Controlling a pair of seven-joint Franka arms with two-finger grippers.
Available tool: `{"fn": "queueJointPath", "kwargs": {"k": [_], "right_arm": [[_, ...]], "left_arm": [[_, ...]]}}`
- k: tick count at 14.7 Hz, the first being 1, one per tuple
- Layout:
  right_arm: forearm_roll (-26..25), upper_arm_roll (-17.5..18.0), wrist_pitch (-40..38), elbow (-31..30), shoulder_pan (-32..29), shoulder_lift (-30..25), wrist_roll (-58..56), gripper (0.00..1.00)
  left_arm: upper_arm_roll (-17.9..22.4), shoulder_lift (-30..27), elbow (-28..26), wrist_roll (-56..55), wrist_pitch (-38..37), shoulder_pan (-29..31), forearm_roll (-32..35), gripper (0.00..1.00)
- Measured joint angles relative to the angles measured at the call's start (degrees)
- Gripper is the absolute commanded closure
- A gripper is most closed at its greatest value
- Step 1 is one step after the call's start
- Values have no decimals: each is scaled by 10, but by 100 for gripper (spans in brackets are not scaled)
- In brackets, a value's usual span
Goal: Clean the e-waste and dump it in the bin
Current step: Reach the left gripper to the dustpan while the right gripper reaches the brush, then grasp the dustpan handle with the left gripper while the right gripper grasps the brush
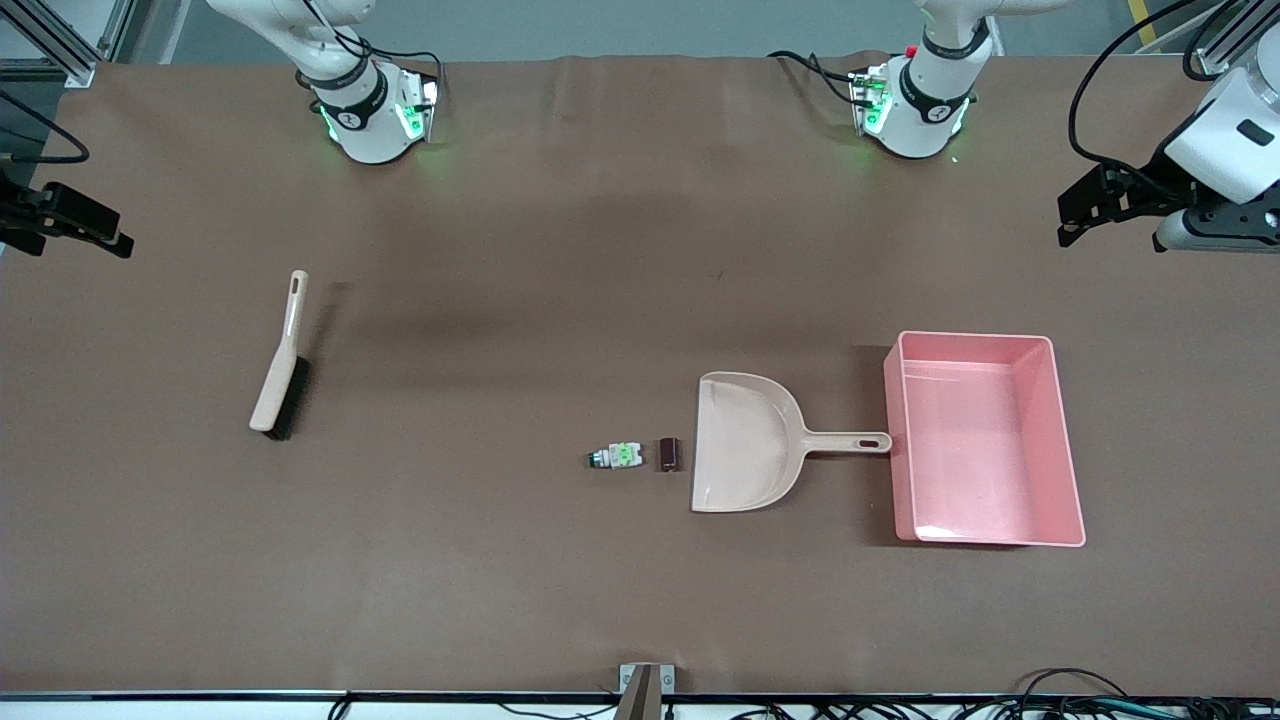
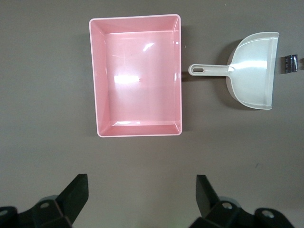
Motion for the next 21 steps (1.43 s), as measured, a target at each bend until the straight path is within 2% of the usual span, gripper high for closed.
{"fn": "queueJointPath", "kwargs": {"k": [8,11,14,17,19,21], "right_arm": [[15,-1,-3,0,-1,0,0,0],[22,-2,-2,-10,-10,0,-1,0],[24,-3,7,-50,-23,3,-14,0],[24,-1,29,-104,-23,5,-18,0],[23,2,80,-160,-18,5,-20,0],[20,5,152,-228,-8,3,-20,0]], "left_arm": [[-1,5,4,2,2,-7,13,0],[-22,31,4,2,22,-24,14,0],[-62,76,3,8,42,-37,15,0],[-120,119,3,19,75,-40,17,0],[-147,146,2,40,96,-43,29,0],[-157,176,1,91,119,-45,43,3]]}}
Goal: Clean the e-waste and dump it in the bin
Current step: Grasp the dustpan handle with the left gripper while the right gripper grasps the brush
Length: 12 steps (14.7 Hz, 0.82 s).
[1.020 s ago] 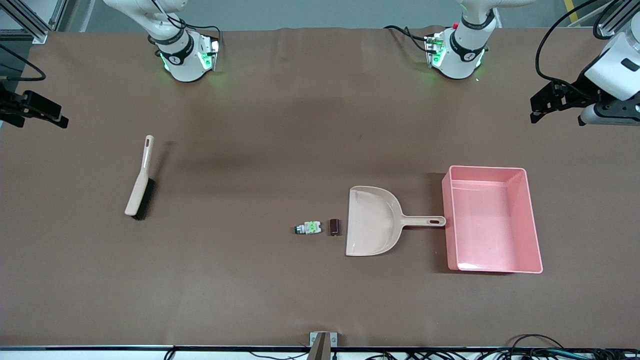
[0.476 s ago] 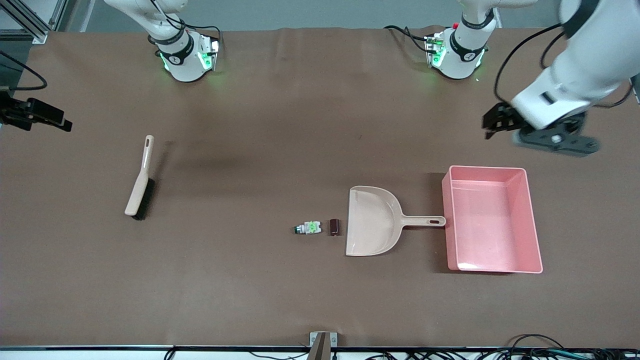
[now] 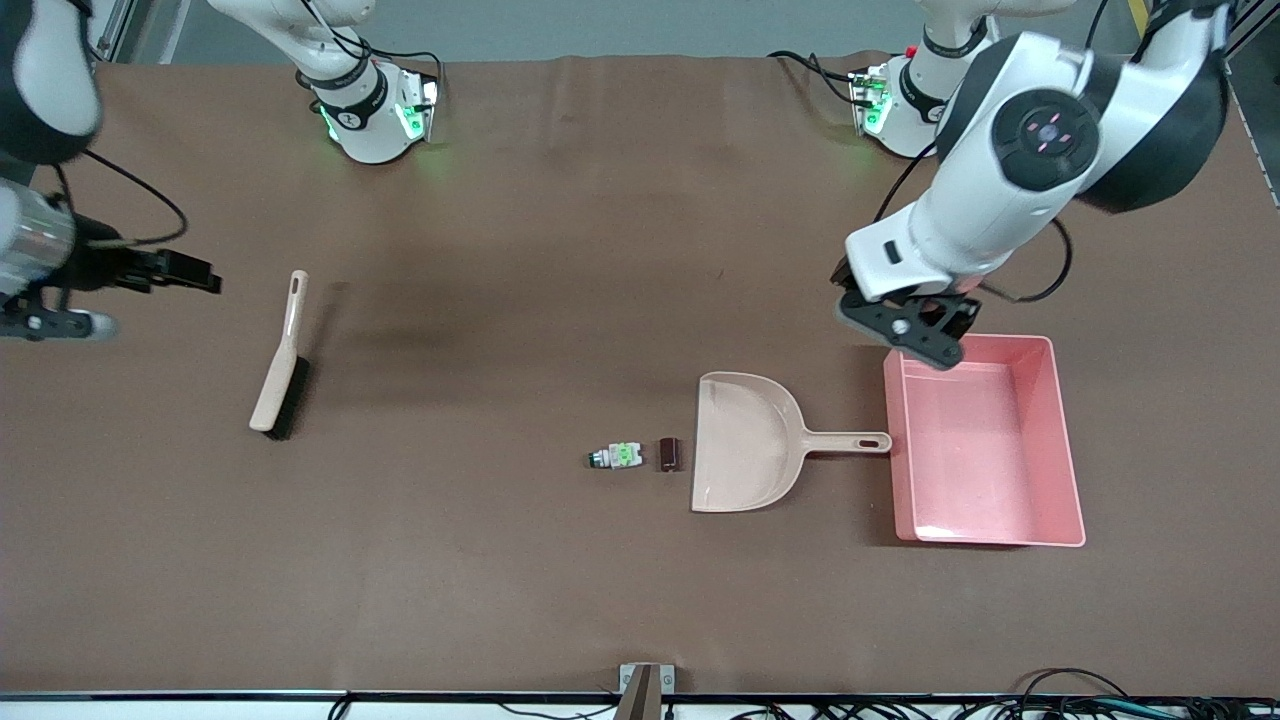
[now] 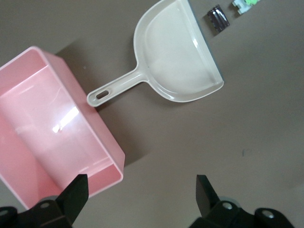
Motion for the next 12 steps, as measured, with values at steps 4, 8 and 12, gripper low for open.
{"fn": "queueJointPath", "kwargs": {"k": [4,8,12], "right_arm": [[-5,2,167,-130,12,0,-8,0],[-5,2,262,-221,13,-1,-18,0],[-6,-1,328,-287,7,-1,-20,0]], "left_arm": [[0,51,-1,137,44,2,39,4],[0,105,-12,280,123,4,58,7],[-2,119,-53,366,205,2,97,12]]}}
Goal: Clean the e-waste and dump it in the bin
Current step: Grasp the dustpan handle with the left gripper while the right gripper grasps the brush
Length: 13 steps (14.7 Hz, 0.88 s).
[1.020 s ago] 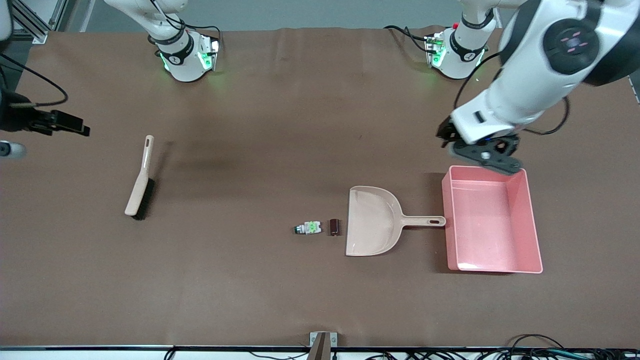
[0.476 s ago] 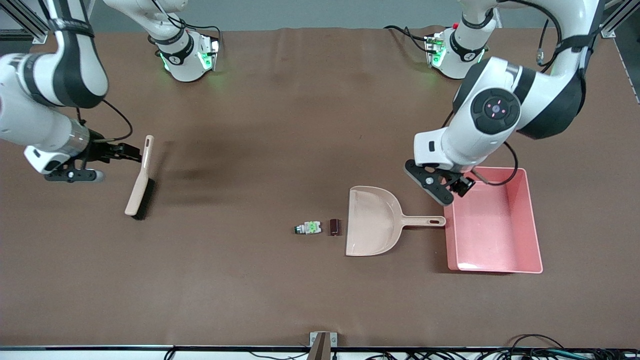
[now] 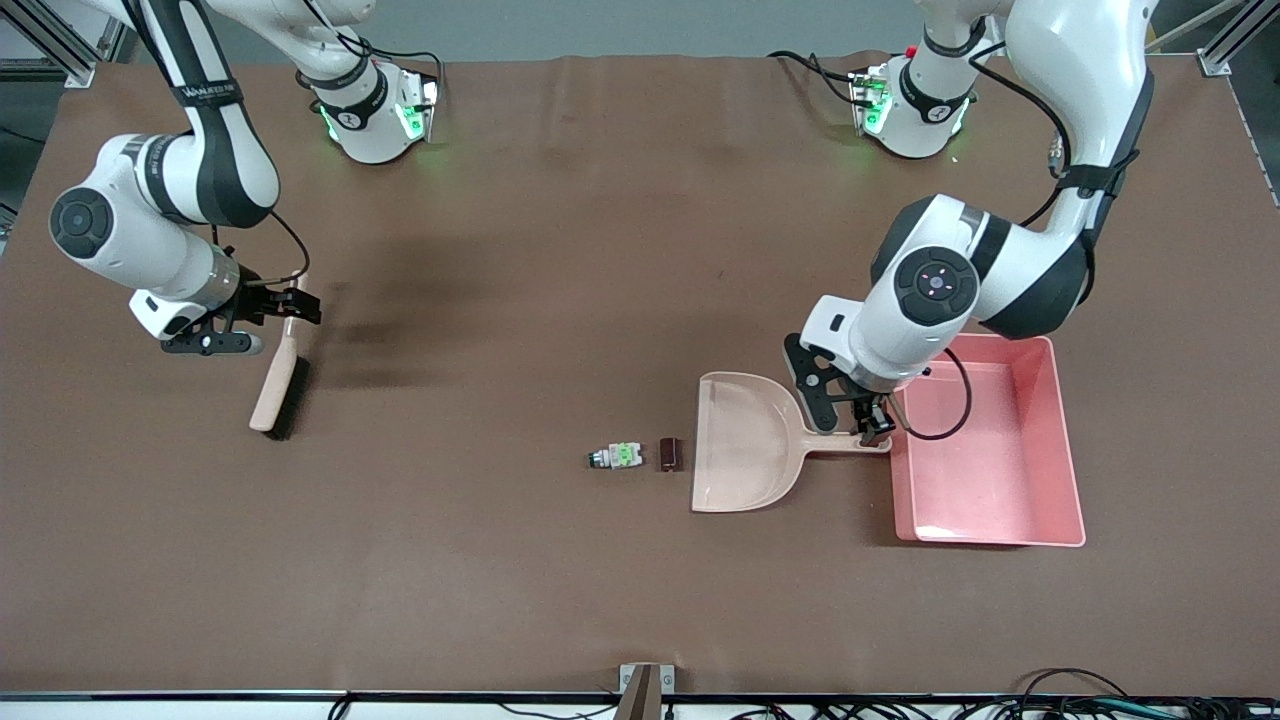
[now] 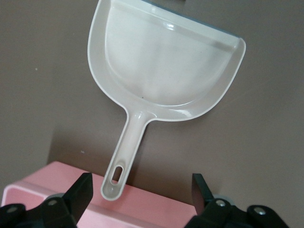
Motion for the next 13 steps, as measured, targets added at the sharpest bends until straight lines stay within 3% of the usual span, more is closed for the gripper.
{"fn": "queueJointPath", "kwargs": {"k": [5,13], "right_arm": [[0,-3,10,-9,-11,24,-3,0],[0,-4,53,-10,-38,69,-20,0]], "left_arm": [[-1,32,-19,43,27,-2,64,17],[-2,107,43,53,33,-18,110,21]]}}
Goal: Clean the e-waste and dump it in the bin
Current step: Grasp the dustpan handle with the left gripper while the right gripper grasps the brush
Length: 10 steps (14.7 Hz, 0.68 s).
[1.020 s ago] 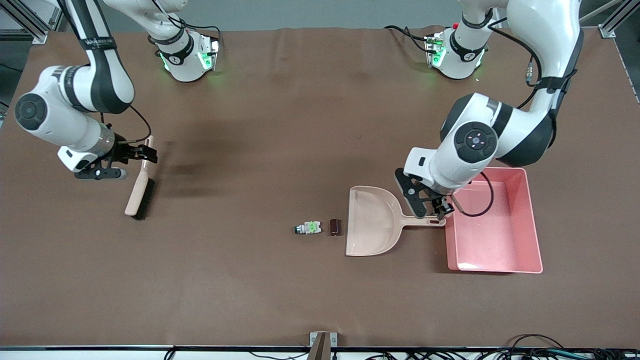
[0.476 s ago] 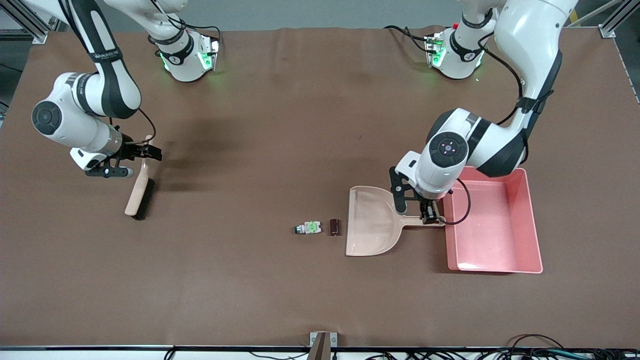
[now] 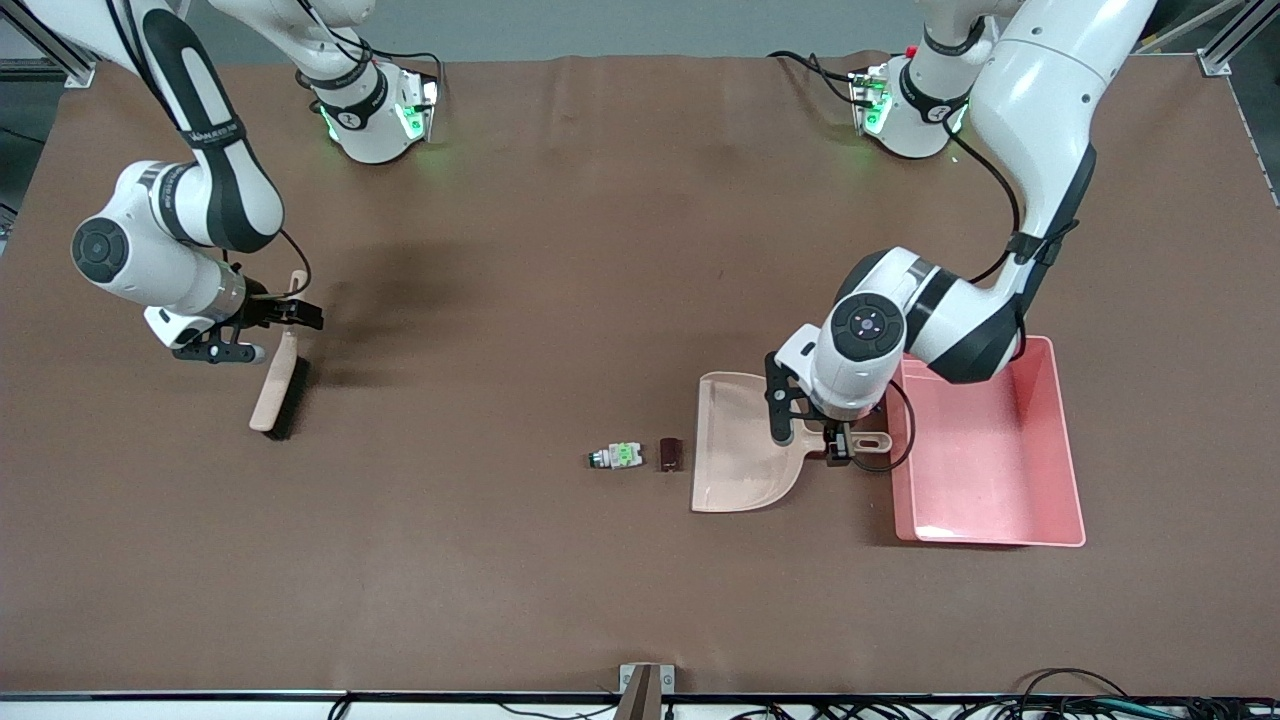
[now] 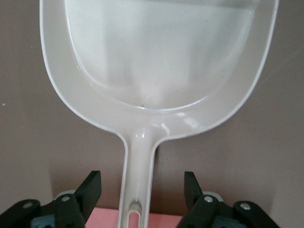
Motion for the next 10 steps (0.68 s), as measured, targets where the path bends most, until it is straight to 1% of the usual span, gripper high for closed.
{"fn": "queueJointPath", "kwargs": {"k": [1,2,4,7,9,10], "right_arm": [[0,0,3,0,-9,6,-11,0],[0,-1,5,0,-16,11,-18,2],[0,-1,5,0,-21,14,-22,7],[0,1,5,0,-20,14,-23,17],[0,2,5,0,-20,14,-23,22],[0,2,5,0,-20,14,-23,22]], "left_arm": [[0,8,5,0,0,-1,5,21],[0,14,9,0,0,-3,14,21],[0,23,11,0,0,-6,27,21],[0,27,11,0,-2,-8,28,21],[0,30,11,0,-3,-8,28,22],[0,32,11,0,-3,-8,28,23]]}}
